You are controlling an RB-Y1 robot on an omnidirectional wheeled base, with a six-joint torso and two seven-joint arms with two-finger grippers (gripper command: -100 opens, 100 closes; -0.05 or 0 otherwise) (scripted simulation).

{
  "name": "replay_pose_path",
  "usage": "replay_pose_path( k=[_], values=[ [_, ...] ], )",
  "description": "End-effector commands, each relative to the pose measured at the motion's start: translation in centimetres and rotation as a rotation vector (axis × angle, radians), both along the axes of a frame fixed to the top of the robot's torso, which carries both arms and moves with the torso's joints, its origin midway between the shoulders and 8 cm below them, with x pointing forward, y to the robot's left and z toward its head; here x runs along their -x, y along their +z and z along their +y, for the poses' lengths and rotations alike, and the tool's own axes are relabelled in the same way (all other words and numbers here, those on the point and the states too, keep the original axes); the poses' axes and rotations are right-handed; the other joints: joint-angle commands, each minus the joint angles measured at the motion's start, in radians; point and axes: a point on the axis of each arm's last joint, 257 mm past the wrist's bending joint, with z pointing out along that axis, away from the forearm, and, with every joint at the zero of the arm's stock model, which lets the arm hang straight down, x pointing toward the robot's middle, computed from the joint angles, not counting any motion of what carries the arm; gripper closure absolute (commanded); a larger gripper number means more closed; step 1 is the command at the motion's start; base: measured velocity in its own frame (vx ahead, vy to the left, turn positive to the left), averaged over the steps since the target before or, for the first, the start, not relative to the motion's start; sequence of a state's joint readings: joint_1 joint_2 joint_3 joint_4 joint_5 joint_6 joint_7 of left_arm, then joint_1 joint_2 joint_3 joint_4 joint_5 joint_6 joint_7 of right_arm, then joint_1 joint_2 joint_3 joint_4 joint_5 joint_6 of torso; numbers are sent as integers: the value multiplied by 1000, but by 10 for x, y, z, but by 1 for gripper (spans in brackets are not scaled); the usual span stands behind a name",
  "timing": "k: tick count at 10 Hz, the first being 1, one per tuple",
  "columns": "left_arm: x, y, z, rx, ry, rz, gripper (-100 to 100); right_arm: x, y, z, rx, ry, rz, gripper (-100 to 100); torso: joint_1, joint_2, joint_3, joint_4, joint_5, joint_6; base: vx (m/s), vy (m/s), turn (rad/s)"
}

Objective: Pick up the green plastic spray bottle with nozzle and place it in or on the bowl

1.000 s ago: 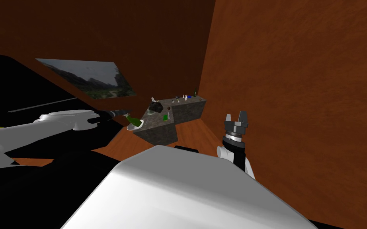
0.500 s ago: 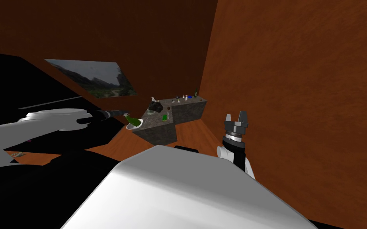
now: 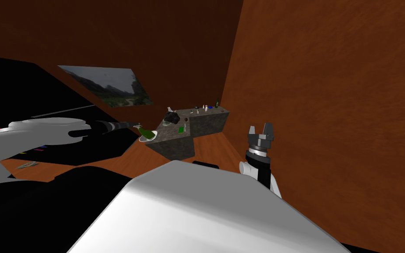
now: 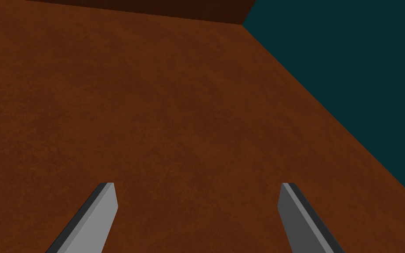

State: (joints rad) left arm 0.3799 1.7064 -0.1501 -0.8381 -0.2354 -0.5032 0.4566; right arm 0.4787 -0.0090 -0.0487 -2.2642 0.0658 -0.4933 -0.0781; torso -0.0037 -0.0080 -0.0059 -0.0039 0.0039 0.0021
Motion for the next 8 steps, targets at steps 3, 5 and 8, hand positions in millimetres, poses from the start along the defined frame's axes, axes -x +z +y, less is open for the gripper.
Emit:
replay_pose_path(
  k=[3,5,8],
  values=[
    [19,2,9,24,3,28,-100,0,0,0,0,0,0,0,9,1,1,0,2,0,23,-23,-20],
    [18,1,7,29,-4,29,-100,0,0,0,0,0,0,0,12,3,2,1,3,0,-4,14,4],
    [18,0,6,32,-7,30,0,0,0,0,0,0,0,0,11,3,2,1,3,0,0,0,0]
  ],
)
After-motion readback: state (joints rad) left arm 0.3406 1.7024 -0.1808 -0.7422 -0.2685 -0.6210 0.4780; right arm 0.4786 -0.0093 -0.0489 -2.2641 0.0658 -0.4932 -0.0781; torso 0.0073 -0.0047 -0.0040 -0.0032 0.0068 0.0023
